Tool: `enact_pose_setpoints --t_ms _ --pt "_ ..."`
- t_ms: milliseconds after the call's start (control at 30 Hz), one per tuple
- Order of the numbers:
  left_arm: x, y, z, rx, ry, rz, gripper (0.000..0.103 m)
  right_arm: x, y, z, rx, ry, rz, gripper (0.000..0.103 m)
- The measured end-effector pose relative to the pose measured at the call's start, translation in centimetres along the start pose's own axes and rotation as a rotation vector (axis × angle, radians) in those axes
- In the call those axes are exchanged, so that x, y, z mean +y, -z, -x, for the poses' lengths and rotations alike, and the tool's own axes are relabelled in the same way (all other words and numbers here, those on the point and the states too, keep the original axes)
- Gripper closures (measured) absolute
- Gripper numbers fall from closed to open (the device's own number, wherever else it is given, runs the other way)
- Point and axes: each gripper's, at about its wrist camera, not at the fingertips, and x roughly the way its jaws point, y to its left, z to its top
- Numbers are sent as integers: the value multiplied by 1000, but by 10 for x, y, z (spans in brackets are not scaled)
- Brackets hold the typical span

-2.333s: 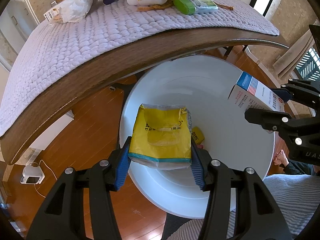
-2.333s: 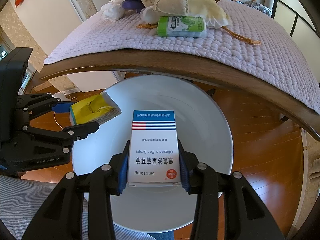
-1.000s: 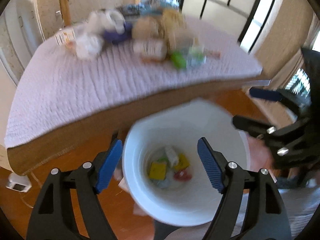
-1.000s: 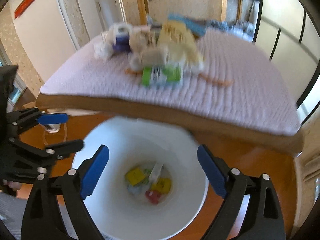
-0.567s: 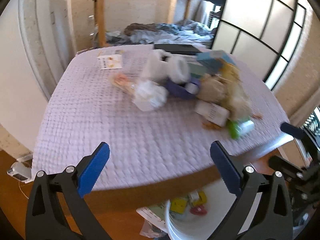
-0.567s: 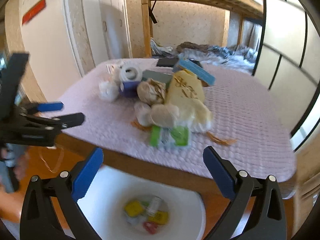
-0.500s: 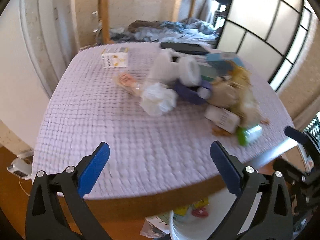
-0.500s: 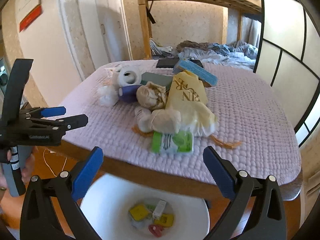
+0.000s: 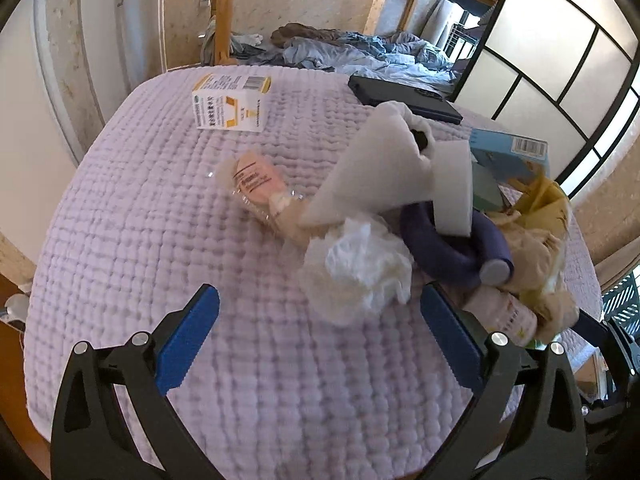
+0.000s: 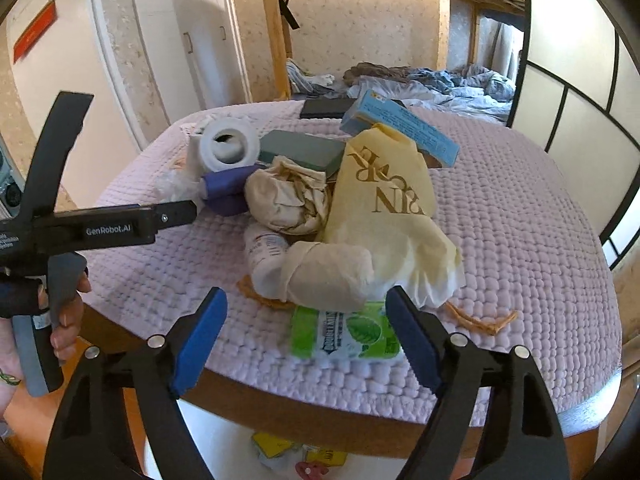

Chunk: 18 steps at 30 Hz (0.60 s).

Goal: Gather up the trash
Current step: 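Move both open tools back over the items on the bed, then grasp the crumpled white tissue with left tool while right tool grasps beige wrapped roll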

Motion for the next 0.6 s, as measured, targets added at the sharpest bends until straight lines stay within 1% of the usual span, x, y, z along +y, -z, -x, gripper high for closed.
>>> enact_pose_setpoints --t_ms 100,167,200,267,300,333,367,400,500,600 --pt "-2 -5 -6 1 -1 -19 2 3 0 -6 9 11 -1 31" --pt "-4 -6 -10 9 -8 -35 5 4 -2 -11 17 10 -10 39" --pt "-6 -7 -11 12 -24 -51 9 5 -3 -13 15 15 -9 42" --pt "-10 -7 -12 8 -41 -81 20 6 -3 -14 10 16 2 45" --pt "-12 -8 -13 7 -49 -93 28 7 -3 -14 8 22 9 48" --pt "-13 -7 -13 4 -60 -107 32 8 -2 -15 6 34 21 54" --pt "-14 -7 -12 3 -60 -117 34 7 0 -14 5 38 29 56" --pt "-14 -5 -12 0 -62 -122 40 7 -1 -14 4 33 28 59" --pt "-11 -5 -9 -10 -47 -115 52 2 1 -10 1 -15 -2 60" --pt "-9 -3 -4 -15 -41 -103 56 0 1 -6 -9 -20 -7 60"
